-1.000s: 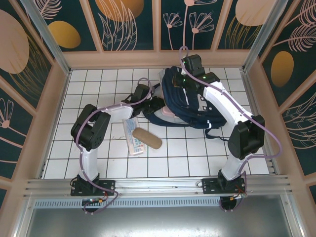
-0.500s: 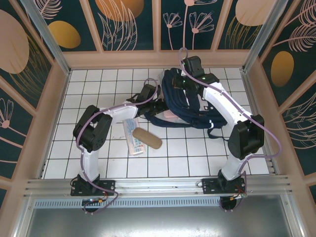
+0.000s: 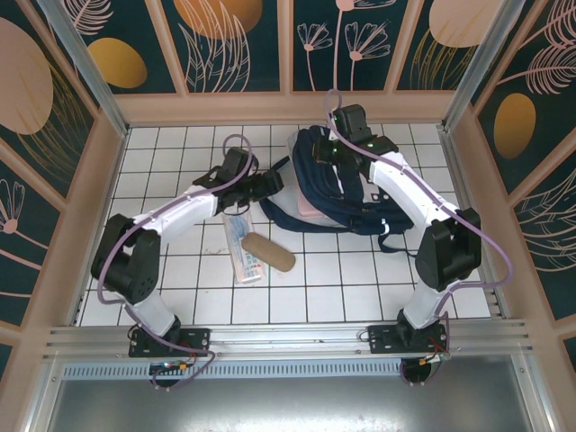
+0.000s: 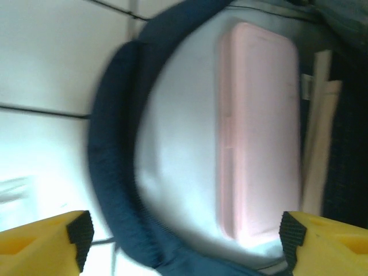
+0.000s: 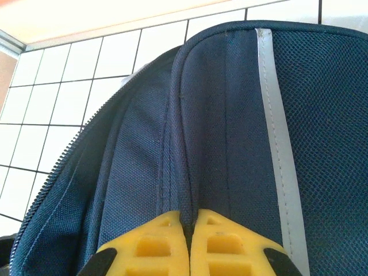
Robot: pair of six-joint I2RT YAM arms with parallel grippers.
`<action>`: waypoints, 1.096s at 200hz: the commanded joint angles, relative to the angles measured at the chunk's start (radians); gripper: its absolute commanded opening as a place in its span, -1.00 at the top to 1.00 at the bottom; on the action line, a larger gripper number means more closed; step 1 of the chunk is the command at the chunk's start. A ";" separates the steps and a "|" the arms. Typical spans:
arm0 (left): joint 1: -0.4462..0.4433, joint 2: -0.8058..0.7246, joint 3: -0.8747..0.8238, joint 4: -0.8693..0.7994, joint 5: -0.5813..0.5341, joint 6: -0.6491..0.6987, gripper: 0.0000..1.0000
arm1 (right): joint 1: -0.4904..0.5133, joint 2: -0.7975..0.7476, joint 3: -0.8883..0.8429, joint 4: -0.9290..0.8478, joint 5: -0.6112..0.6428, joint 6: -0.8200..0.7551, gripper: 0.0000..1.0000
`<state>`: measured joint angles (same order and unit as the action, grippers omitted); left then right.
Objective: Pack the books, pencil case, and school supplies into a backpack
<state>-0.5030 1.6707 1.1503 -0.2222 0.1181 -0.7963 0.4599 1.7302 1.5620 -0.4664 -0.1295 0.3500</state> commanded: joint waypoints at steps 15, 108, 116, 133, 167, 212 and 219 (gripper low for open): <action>0.033 -0.087 -0.139 -0.153 -0.136 0.011 -0.49 | 0.037 -0.032 -0.048 0.063 -0.008 -0.005 0.81; -0.025 -0.199 -0.296 -0.176 0.050 -0.172 -0.54 | 0.059 -0.045 -0.129 0.126 -0.003 0.014 0.85; -0.046 -0.188 -0.293 -0.185 0.073 -0.190 -0.54 | 0.059 -0.044 -0.129 0.127 -0.002 0.012 0.85; -0.091 -0.170 -0.289 -0.200 0.116 -0.229 -0.57 | 0.059 -0.048 -0.132 0.130 0.001 0.010 0.85; -0.106 -0.146 -0.285 -0.232 0.141 -0.279 -0.63 | 0.059 -0.057 -0.149 0.151 -0.004 0.012 0.86; -0.106 -0.032 -0.186 -0.185 0.139 -0.262 -0.62 | 0.059 -0.073 -0.163 0.150 0.004 0.012 0.86; -0.106 -0.012 -0.184 -0.182 0.139 -0.256 -0.61 | 0.057 -0.078 -0.167 0.152 0.006 0.012 0.86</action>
<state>-0.6083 1.6066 0.9081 -0.4126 0.2539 -1.0489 0.5144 1.7161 1.4113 -0.3408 -0.1253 0.3508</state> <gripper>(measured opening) 0.808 0.080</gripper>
